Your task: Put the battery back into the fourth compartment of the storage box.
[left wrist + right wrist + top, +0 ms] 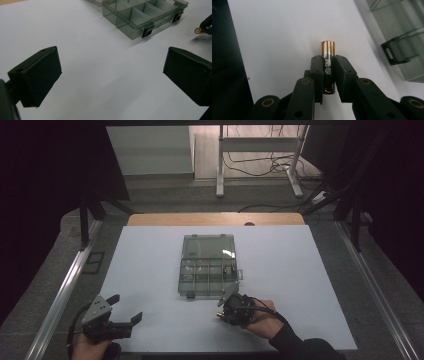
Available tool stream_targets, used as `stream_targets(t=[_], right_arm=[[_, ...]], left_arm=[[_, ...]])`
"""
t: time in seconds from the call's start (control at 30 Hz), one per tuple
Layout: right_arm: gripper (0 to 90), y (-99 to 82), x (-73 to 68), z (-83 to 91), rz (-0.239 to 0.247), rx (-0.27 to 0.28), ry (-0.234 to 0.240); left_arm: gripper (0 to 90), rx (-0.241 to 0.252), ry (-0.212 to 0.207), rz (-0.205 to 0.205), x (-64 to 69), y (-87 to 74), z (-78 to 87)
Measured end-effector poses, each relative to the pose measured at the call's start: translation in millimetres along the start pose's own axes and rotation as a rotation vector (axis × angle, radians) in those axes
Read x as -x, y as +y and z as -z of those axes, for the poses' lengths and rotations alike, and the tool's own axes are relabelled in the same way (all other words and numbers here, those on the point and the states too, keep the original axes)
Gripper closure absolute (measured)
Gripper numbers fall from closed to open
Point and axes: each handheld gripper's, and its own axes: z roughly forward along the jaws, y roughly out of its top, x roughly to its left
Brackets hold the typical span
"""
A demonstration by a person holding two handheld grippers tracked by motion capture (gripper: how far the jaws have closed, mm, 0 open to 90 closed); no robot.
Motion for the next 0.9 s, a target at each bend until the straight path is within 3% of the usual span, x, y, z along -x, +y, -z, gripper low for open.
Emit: stream_targets(t=[0.9], right_arm=[[76.6, 7.2, 22.5, 26.6, -0.089, 0.103, -0.074]], left_arm=[[2.9, -0.010, -0.002, -0.001, 0.1, 0.4, -1.3]])
